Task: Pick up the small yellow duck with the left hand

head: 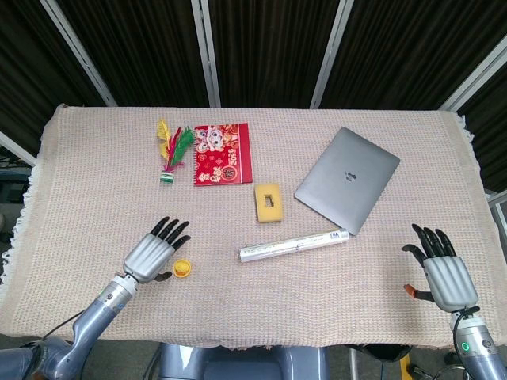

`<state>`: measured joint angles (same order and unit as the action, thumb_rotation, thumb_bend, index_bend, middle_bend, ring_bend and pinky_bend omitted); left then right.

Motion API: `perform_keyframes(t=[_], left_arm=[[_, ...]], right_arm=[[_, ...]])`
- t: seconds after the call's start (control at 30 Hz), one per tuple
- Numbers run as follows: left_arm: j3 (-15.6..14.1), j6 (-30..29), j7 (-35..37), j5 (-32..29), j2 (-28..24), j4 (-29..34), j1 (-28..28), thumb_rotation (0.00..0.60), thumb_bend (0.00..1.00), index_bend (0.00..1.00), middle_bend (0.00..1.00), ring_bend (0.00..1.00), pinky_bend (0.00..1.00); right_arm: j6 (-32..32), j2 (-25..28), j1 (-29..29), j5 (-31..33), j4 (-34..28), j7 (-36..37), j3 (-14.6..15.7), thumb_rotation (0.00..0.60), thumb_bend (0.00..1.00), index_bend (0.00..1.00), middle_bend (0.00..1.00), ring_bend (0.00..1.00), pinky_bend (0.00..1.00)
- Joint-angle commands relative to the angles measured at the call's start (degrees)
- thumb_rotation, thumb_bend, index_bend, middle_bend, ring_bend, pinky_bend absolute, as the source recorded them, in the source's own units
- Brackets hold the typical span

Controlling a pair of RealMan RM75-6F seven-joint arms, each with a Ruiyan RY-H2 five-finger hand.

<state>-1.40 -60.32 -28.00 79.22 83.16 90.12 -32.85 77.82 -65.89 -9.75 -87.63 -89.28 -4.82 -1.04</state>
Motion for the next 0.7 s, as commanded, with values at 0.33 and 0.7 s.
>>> perform_keyframes(t=[0.33, 0.7], left_arm=[[-2.66, -9.1, 6.08, 4.62, -13.12, 2.54, 6.34, 0.6, 0.15, 0.12, 0.0, 0.0, 0.0], [-6.43, -16.75, 9.76, 7.5, -11.55, -1.7, 14.99, 0.6, 0.15, 0.09, 0.0, 0.0, 0.0]], right_arm=[[0.06, -0.06, -0.05, -0.47, 0.12, -0.13, 0.17, 0.6, 0.0, 0.3, 0.01, 0.0, 0.0], [-0.31, -0.31, -0.22, -0.1, 0.06, -0.51, 0.05, 0.6, 0.0, 0.3, 0.01, 0.0, 0.0]])
